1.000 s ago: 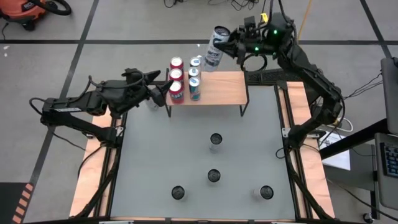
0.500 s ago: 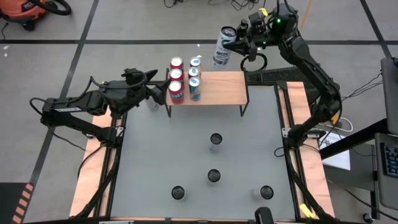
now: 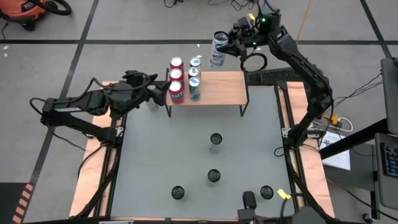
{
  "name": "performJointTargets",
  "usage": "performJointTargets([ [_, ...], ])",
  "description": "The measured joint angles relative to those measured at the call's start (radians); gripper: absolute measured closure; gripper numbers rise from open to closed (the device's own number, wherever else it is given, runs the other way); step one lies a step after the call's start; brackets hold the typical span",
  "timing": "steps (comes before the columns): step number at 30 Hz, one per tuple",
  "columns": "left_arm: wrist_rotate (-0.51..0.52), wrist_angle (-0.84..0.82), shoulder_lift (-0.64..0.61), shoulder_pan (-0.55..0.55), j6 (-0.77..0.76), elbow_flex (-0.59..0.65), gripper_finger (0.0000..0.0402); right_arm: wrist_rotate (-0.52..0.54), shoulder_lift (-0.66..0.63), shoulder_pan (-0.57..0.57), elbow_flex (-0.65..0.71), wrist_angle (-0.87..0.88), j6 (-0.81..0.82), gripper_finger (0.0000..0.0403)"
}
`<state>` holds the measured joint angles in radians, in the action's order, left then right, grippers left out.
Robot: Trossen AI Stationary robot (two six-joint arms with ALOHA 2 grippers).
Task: Place canned beverage on shelf
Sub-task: Put the top right white-blue soda can on the shelf
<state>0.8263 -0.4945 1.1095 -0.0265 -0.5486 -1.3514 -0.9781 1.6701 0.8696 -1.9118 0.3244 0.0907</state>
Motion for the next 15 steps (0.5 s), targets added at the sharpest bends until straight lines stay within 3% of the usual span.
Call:
performJointTargets([
  [15,-0.006,-0.047,0.0,0.0,-0.048,0.0,0.003,-0.071,0.142,0.027,0.0,0.136,-0.18,0.0177],
])
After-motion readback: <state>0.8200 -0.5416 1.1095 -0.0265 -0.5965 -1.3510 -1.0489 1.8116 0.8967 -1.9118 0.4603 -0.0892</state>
